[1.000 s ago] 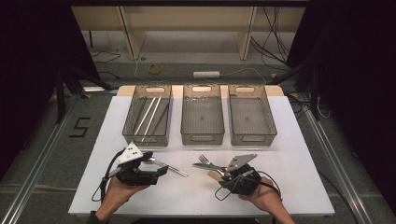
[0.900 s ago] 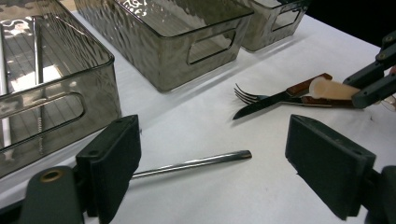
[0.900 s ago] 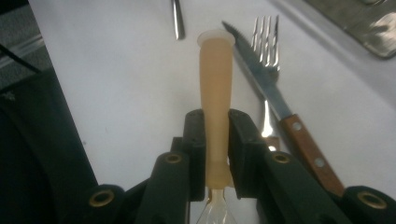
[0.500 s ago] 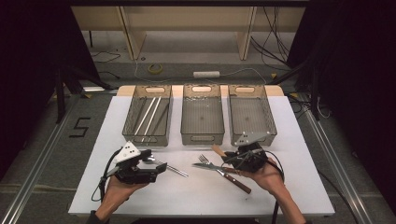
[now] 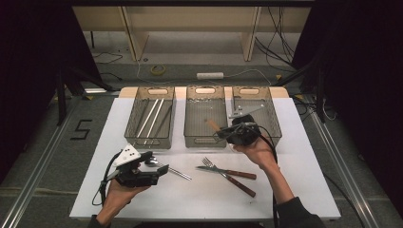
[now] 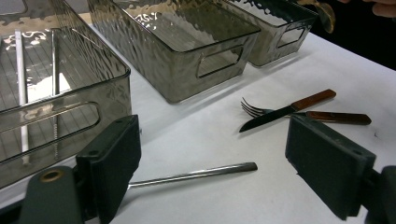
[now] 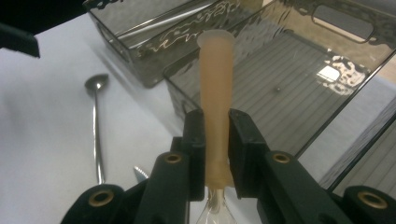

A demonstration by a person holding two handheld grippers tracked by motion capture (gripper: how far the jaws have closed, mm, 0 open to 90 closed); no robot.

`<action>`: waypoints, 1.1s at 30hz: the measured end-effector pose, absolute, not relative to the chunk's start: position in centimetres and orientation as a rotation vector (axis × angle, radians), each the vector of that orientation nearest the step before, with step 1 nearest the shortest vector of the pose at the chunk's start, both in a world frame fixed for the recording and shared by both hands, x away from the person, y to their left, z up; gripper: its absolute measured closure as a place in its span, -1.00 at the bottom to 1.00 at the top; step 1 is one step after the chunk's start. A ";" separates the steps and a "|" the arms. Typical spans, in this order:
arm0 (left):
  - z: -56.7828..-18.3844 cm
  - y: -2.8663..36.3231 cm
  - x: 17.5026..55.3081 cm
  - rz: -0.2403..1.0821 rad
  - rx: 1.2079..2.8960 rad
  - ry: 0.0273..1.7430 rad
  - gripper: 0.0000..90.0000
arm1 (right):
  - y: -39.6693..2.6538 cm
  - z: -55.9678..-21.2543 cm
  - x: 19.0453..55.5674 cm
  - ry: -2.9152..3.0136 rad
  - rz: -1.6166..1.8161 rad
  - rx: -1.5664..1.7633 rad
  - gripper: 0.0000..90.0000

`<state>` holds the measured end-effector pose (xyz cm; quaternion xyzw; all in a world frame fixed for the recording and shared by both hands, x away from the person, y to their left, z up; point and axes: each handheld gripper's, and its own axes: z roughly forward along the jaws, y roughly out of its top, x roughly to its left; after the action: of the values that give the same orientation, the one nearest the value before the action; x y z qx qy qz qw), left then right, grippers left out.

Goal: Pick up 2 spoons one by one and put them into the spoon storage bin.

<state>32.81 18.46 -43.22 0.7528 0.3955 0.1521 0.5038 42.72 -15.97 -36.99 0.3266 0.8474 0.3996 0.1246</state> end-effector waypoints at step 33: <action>-43.2 18.5 32.9 0.364 1.818 0.954 -0.61 | -13.1 -35.8 50.4 2.360 1.159 1.109 0.74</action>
<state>32.91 18.52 -43.23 0.7530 0.3951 0.1506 0.5042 50.42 -13.14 -35.78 0.3846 0.8185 0.4019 0.1434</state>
